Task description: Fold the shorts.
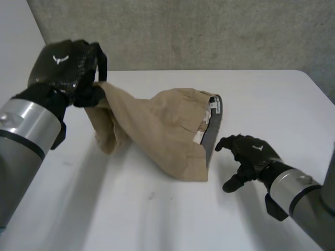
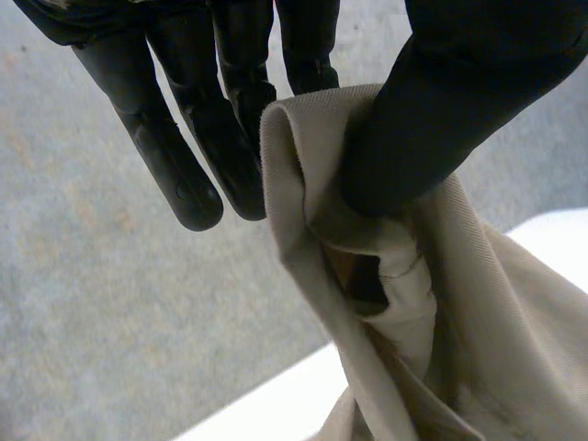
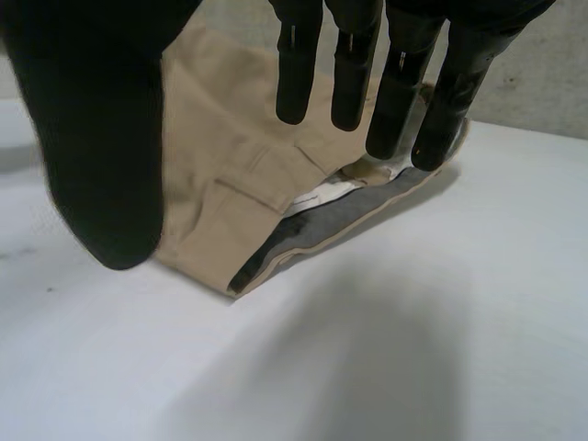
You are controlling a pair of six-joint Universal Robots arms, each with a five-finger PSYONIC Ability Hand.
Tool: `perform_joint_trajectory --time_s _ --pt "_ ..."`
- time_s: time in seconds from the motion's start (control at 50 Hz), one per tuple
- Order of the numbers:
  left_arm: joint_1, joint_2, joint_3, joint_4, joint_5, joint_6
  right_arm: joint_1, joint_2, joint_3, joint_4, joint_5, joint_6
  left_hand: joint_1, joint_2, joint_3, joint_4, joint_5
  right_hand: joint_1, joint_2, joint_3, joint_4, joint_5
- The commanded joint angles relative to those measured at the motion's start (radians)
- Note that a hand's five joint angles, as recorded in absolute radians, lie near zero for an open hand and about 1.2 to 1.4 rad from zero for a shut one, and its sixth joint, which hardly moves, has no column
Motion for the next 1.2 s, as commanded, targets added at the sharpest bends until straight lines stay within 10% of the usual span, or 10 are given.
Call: perform_joint_trajectory --time_s 0.02,0.96,1.2 --pt "-0.037 -0.003 0.045 -0.003 0.0 -0.027 0.119 0.154 -0.001 -0.15 0.007 -0.007 0.262 0.199 0.204 0.202 0.254 0.123 0.073 0.075 0.083 0.084" --pt "-0.046 -0.075 0.04 0.007 0.004 -0.033 0.246 0.558 -0.337 -0.289 0.188 -0.222 0.262 0.199 0.204 0.202 0.254 0.584 0.534 0.536 0.544 0.545" --pt "-0.041 -0.084 0.039 0.008 0.004 -0.031 0.245 0.541 -0.402 -0.285 0.211 -0.225 0.262 0.199 0.204 0.202 0.254 1.008 0.959 0.961 0.969 0.969"
